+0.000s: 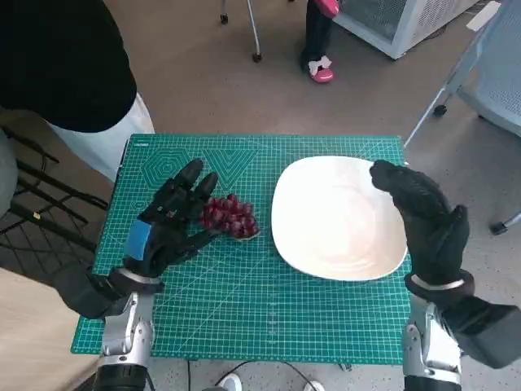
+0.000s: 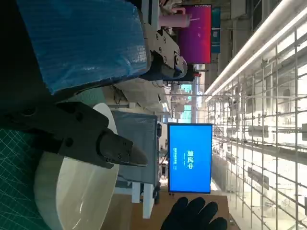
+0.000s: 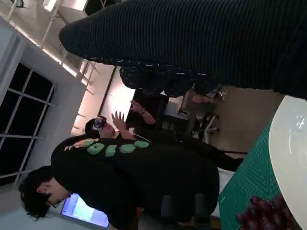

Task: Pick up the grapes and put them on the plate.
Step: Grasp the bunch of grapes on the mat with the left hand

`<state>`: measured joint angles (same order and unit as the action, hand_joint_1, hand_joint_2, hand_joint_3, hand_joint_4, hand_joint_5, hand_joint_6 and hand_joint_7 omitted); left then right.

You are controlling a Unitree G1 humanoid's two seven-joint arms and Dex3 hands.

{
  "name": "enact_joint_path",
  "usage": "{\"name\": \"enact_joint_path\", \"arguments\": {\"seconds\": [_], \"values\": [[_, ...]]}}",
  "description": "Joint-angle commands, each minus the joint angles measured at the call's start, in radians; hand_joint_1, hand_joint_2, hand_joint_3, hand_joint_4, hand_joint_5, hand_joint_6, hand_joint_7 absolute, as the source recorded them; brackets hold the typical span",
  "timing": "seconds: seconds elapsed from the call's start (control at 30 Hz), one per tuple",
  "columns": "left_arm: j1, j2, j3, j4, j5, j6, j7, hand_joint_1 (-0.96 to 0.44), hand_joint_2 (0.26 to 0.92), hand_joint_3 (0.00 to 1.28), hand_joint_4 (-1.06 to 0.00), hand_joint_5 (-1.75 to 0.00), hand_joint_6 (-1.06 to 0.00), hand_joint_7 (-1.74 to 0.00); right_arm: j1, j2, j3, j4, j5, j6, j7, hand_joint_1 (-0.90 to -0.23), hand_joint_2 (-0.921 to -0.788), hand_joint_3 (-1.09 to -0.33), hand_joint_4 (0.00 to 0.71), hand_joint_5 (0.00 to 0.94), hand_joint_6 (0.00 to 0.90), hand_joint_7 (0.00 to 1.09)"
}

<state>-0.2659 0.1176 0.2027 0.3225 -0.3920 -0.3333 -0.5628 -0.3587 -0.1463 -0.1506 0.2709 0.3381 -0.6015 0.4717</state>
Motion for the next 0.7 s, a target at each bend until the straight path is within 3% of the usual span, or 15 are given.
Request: {"name": "enact_joint_path", "arguments": {"seconds": [0.03, 0.47, 0.57, 0.7], "values": [[0.007, 0.011, 0.002, -0.026, 0.003, -0.009, 0.004, -0.19, 0.921, 0.01, -0.35, 0.00, -0.43, 0.00, 0.006, 0.001, 0.003, 0.006, 0.000, 0.011, 0.002, -0.655, -0.921, -0.784, 0.374, 0.005, 0.100, 0.23], [0.001, 0.022, -0.005, -0.047, 0.015, 0.004, 0.016, -0.20, 0.921, 0.01, -0.33, 0.00, -0.43, 0.00, 0.001, -0.001, 0.002, 0.006, 0.001, 0.016, 0.002, -0.656, -0.921, -0.783, 0.376, 0.005, 0.101, 0.23], [-0.002, 0.047, -0.020, -0.058, 0.072, -0.009, 0.035, -0.23, 0.912, 0.01, -0.26, 0.00, -0.39, 0.00, 0.001, -0.001, 0.002, 0.008, -0.001, 0.015, 0.002, -0.656, -0.921, -0.783, 0.376, 0.005, 0.100, 0.23], [-0.013, 0.161, -0.069, -0.087, 0.305, -0.048, 0.095, -0.38, 0.883, 0.01, -0.09, 0.00, -0.20, 0.00, -0.001, -0.004, 0.000, 0.010, 0.000, 0.016, 0.003, -0.658, -0.921, -0.783, 0.376, 0.004, 0.100, 0.23]]}}
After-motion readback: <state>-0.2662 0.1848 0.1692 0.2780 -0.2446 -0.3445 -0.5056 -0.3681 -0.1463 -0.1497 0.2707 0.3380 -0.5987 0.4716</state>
